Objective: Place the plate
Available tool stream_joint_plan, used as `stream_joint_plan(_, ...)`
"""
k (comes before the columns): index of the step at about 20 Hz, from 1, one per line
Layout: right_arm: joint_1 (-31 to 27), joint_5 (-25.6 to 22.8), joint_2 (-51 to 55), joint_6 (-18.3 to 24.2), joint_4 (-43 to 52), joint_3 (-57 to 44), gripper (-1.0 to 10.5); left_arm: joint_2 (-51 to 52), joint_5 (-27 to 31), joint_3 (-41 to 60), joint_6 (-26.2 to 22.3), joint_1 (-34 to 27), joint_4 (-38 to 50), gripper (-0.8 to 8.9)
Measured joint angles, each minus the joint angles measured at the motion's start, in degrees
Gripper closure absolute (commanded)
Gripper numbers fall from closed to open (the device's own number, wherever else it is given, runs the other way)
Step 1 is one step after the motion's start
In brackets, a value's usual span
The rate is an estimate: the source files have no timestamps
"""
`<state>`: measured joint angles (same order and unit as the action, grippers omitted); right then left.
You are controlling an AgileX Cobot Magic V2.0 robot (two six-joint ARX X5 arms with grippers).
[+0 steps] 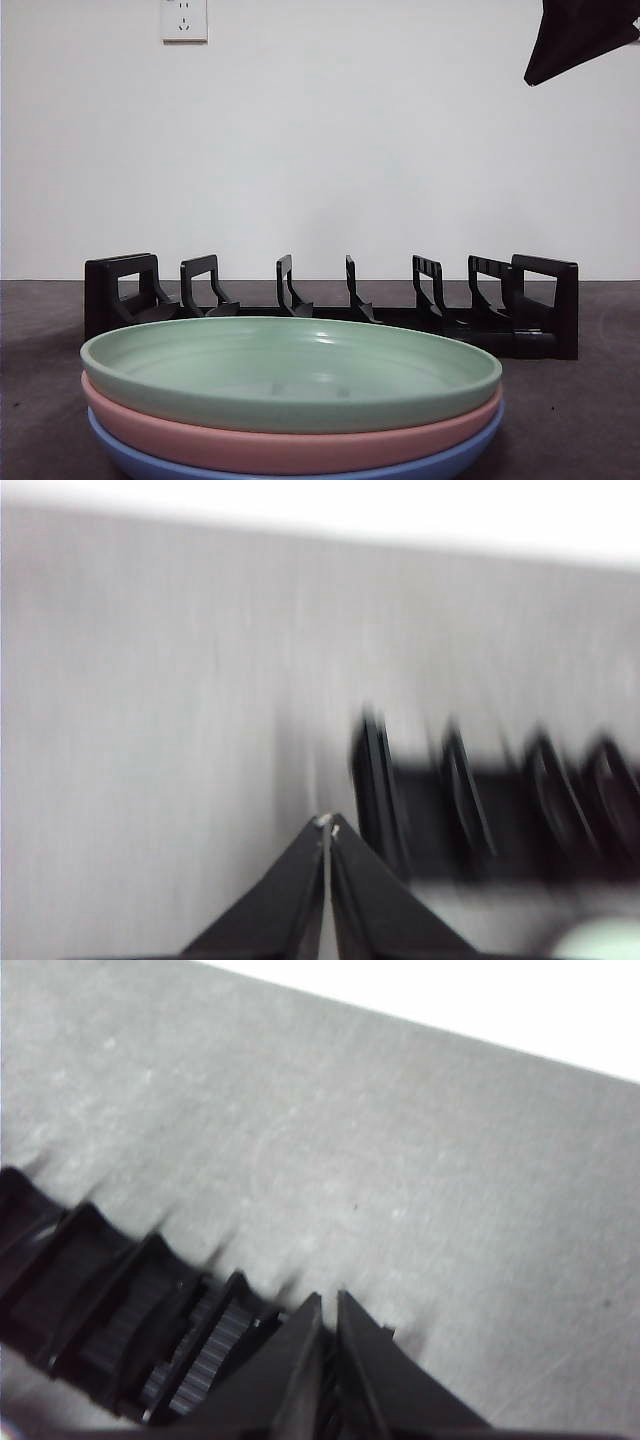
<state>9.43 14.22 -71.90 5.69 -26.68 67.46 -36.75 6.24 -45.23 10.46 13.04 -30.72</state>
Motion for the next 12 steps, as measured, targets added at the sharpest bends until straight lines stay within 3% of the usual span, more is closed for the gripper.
stream_joint_plan(4, 0.0, 0.0, 0.0, 0.0, 0.8, 0.0, 9.2, 15.1, 0.0, 24.6, -4.8, -5.1, 20.2, 8.06)
stream_joint_plan(8, 0.0, 0.0, 0.0, 0.0, 0.8, 0.0, 9.2, 29.0, 0.0, 40.1, -6.1, -6.8, 21.5, 8.06)
stream_joint_plan(12, 0.0, 0.0, 0.0, 0.0, 0.8, 0.0, 9.2, 36.1, -0.1, 43.4, -6.2, -6.8, 21.1, 8.06)
